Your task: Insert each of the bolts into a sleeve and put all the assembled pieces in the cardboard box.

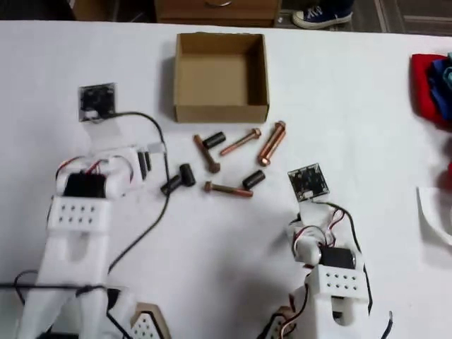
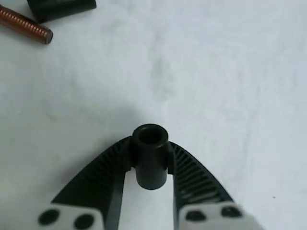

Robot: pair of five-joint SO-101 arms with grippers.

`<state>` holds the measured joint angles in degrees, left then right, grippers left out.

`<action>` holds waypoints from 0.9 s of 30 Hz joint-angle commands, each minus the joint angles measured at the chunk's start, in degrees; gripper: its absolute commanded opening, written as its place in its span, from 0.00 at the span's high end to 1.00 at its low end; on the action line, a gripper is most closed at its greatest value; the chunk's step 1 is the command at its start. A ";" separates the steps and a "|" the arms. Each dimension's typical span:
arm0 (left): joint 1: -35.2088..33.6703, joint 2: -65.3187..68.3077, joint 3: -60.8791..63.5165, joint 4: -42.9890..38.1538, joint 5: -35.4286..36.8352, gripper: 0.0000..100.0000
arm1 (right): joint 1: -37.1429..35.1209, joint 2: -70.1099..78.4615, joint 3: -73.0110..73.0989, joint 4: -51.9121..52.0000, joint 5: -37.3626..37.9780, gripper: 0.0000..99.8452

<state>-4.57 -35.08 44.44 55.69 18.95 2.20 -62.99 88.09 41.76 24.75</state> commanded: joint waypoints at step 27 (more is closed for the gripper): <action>31.38 24.18 -15.08 0.00 -4.40 0.87 | -0.40 -1.27 -0.18 -1.19 -0.44 0.98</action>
<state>25.76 -10.90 32.31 57.01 14.81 2.20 -62.99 88.09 41.58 24.75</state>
